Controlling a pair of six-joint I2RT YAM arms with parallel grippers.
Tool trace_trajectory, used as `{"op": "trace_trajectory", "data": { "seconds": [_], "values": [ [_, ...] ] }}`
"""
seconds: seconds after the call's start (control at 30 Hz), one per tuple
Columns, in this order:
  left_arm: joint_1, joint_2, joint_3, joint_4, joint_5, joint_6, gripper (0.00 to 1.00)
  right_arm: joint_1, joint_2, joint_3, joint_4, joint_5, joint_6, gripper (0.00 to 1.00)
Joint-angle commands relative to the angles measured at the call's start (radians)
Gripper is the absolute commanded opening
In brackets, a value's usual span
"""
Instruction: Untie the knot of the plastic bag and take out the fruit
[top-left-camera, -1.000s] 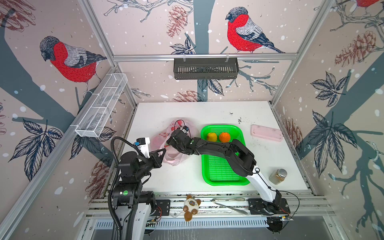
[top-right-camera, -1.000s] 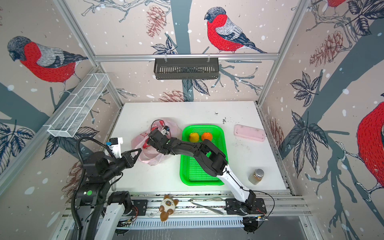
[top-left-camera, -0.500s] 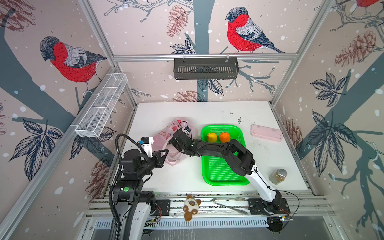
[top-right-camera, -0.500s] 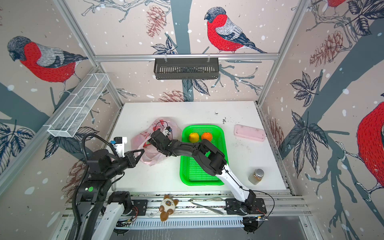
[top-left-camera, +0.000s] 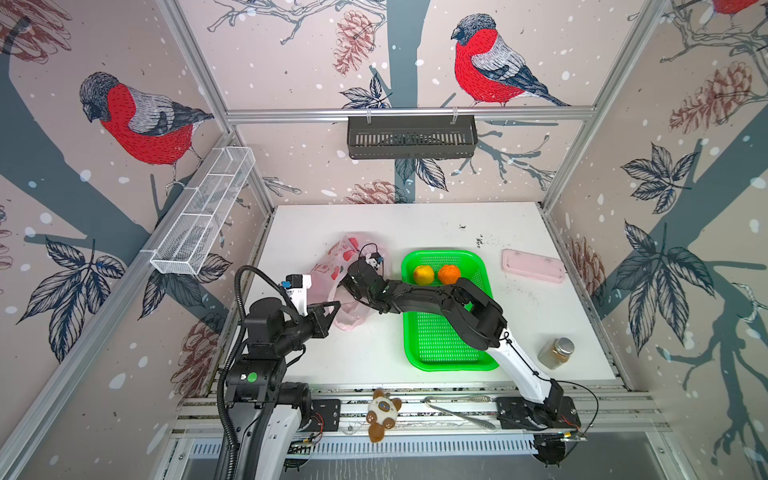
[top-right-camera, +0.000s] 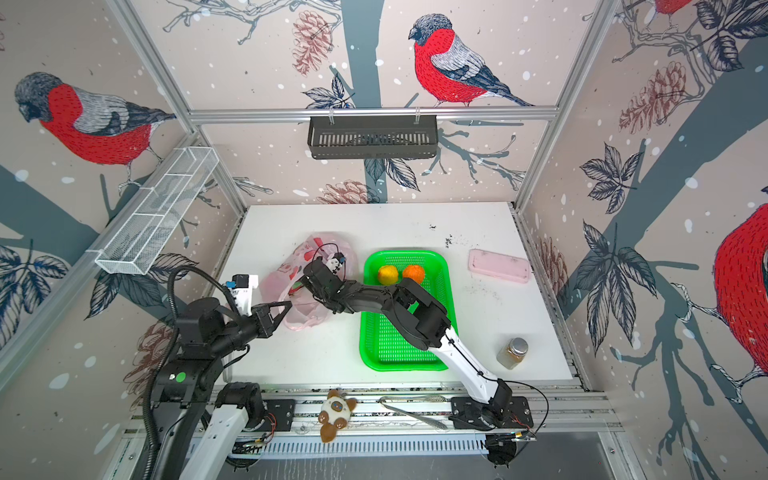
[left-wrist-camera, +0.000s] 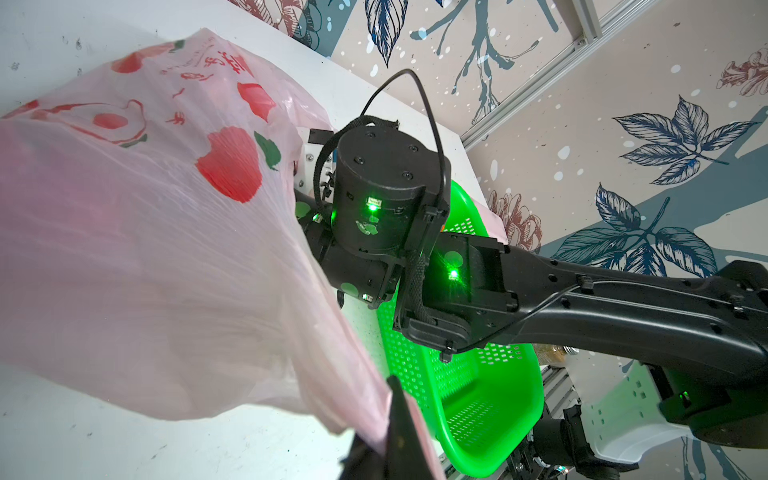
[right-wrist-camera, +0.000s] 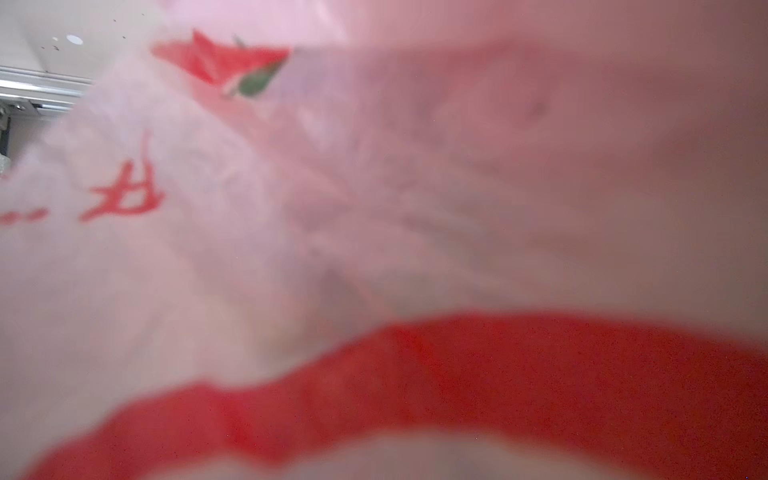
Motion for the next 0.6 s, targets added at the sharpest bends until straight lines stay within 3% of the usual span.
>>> {"op": "trace_trajectory", "data": {
  "seconds": [0.0, 0.1, 0.37, 0.57],
  "values": [
    [-0.004, 0.004, 0.007, -0.002, 0.019, 0.020, 0.00, -0.001, 0.009, 0.002, 0.012, 0.023, 0.008, 0.40],
    [-0.006, 0.009, 0.005, -0.001, 0.026, 0.019, 0.00, -0.004, 0.014, 0.003, 0.019, 0.024, 0.009, 0.42],
    [-0.007, 0.004, 0.007, 0.008, 0.014, 0.006, 0.00, -0.010, 0.010, 0.001, 0.014, 0.027, -0.003, 0.23],
    [-0.005, 0.003, 0.010, 0.041, -0.029, -0.021, 0.00, -0.002, -0.049, -0.046, 0.026, 0.043, -0.061, 0.16]
  ]
}}
